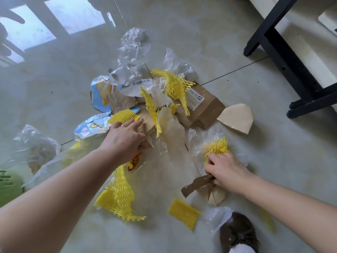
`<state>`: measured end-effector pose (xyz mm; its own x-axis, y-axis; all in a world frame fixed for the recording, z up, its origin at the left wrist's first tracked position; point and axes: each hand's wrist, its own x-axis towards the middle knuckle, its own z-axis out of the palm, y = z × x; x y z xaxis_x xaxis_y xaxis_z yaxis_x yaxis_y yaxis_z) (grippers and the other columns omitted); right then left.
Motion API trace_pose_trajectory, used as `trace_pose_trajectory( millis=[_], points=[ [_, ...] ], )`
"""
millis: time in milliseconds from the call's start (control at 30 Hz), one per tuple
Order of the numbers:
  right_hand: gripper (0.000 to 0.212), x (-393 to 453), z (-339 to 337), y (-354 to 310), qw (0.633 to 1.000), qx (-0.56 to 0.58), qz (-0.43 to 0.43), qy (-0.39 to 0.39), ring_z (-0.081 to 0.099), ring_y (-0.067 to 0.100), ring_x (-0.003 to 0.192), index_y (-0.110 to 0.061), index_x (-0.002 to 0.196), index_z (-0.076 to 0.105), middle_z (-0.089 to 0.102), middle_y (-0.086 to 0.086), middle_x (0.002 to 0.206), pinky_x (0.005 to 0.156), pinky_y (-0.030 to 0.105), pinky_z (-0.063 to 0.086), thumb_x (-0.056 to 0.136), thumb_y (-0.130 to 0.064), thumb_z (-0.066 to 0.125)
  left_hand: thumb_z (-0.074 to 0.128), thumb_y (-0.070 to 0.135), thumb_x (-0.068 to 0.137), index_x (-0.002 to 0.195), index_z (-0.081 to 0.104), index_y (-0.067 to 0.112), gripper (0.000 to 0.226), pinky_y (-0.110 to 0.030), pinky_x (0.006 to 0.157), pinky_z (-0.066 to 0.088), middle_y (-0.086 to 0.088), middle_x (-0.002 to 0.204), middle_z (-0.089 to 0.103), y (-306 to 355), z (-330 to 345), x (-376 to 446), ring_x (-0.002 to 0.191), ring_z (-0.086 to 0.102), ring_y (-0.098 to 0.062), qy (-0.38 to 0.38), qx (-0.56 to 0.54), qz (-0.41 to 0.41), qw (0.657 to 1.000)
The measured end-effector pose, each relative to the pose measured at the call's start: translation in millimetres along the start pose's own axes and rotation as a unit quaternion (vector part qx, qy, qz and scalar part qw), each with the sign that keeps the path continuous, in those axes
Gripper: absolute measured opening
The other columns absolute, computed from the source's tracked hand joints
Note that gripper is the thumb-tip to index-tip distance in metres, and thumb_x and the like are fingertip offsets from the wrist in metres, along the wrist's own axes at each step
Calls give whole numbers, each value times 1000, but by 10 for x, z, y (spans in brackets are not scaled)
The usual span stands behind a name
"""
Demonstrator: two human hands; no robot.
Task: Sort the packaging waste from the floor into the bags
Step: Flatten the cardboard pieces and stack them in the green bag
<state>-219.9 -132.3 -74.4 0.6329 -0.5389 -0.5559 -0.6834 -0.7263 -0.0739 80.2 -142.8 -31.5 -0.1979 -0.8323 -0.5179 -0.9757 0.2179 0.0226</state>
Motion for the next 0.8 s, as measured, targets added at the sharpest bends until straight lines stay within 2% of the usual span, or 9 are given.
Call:
trace_pose_trajectory(
  millis=[100, 200, 300, 433, 500, 567, 667, 733, 800],
  points=[
    [43, -15, 113, 40, 1000, 12, 0, 25, 58, 21, 56, -22, 67, 58, 55, 0, 73, 50, 35, 45, 35, -30, 85, 42, 40, 94, 110, 60, 39, 24, -39, 102, 28, -1, 158, 14, 17, 91, 26, 143, 23, -25, 5, 25, 0, 1000],
    [35, -27, 67, 16, 998, 47, -7, 31, 61, 23, 67, -22, 72, 56, 58, -1, 75, 60, 34, 44, 48, -31, 81, 35, 41, 97, 122, 54, 41, 32, -39, 101, 32, -7, 157, 18, 40, 105, 43, 141, 26, -28, -2, 59, 0, 998],
    [16, -35, -49, -2, 995, 101, 3, 20, 54, 22, 95, -22, 85, 53, 59, -3, 88, 81, 34, 35, 76, -31, 63, 33, 31, 98, 125, 54, 31, 34, -39, 100, 39, -10, 150, 32, 57, 48, 57, 137, 33, -29, -14, 109, 13, 994],
    [15, -111, -176, -29, 960, 265, 83, 42, 57, 15, 90, -29, 86, 50, 56, -10, 82, 69, 26, 32, 82, -35, 63, 34, 11, 94, 125, 51, 10, 36, -41, 96, 44, -13, 141, 42, 52, -55, 70, 129, 43, -29, -10, 133, 1, 991],
    [21, -151, -280, 13, 904, 398, 144, 61, 59, 6, 77, -34, 84, 49, 60, -14, 78, 60, 21, 38, 80, -32, 69, 35, 5, 91, 124, 49, 6, 37, -41, 93, 47, -12, 135, 48, 45, -126, 63, 122, 49, -29, 15, 129, 2, 992],
    [18, -164, -344, 98, 837, 502, 190, 104, 61, 4, 74, -30, 85, 56, 65, -14, 80, 63, 20, 43, 79, -26, 72, 36, 3, 90, 127, 47, 4, 39, -39, 90, 49, -11, 136, 48, 12, -185, 47, 117, 53, -29, 27, 124, -7, 992],
    [8, -163, -398, 294, 700, 645, 259, 165, 66, 12, 73, -20, 84, 66, 71, -4, 83, 72, 29, 52, 80, -18, 71, 41, 3, 89, 125, 48, 5, 38, -39, 81, 52, -8, 138, 46, -69, -294, 23, 103, 61, -31, 34, 113, -27, 993],
    [7, -165, -427, 470, 599, 717, 292, 205, 68, 11, 67, -13, 89, 67, 70, 2, 83, 67, 29, 56, 82, -14, 67, 32, 8, 90, 121, 52, 4, 37, -40, 78, 53, -7, 137, 47, -117, -392, 13, 100, 63, -31, 55, 98, -30, 993],
    [7, -142, -446, 675, 537, 733, 336, 249, 66, 15, 67, -12, 91, 65, 67, 4, 83, 60, 31, 57, 84, -15, 65, 15, 17, 85, 115, 56, 5, 52, -39, 77, 52, -6, 132, 50, -152, -496, 14, 100, 62, -31, 73, 65, -45, 994]
  ],
)
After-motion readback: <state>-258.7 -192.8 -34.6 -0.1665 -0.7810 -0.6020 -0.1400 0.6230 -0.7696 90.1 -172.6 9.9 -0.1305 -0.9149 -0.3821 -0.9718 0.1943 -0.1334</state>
